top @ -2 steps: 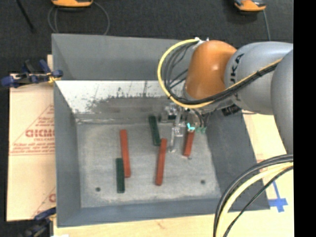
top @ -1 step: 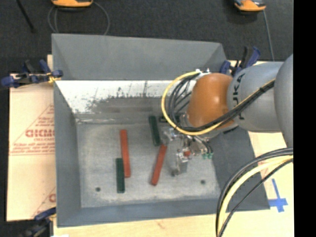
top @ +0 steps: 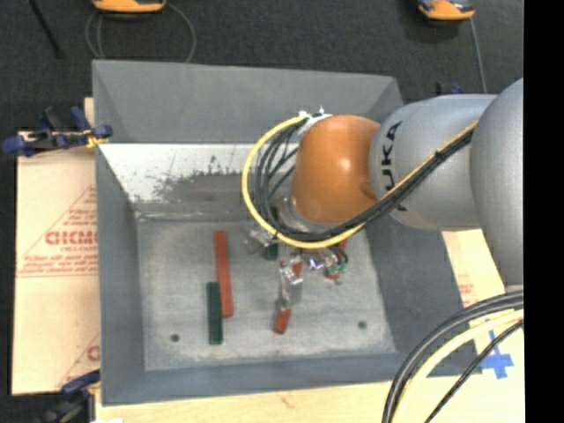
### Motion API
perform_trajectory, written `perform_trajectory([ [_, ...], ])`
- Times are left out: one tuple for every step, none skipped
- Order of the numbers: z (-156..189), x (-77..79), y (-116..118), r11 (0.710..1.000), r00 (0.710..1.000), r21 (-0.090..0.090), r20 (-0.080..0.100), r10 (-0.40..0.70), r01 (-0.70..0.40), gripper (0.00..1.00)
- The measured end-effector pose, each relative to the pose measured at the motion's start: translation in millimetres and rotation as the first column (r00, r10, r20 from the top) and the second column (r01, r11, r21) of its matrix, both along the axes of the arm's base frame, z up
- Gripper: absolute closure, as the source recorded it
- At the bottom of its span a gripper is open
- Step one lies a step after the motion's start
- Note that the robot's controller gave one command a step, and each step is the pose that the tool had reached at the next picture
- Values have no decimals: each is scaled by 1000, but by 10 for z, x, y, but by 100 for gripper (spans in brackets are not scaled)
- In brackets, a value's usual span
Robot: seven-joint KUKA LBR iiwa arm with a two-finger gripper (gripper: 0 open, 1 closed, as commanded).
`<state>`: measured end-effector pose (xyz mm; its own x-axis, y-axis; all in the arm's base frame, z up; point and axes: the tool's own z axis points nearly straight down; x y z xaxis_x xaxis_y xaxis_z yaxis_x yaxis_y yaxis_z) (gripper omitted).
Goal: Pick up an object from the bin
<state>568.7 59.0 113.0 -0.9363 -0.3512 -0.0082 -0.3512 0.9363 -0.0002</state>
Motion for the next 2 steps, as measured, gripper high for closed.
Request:
perform_trajectory([
  [-436, -370, -779, 928, 928, -5, -9, 374, -374, 0],
  [-315, -350, -1254, 845, 845, -6, -4, 535, -535, 0],
])
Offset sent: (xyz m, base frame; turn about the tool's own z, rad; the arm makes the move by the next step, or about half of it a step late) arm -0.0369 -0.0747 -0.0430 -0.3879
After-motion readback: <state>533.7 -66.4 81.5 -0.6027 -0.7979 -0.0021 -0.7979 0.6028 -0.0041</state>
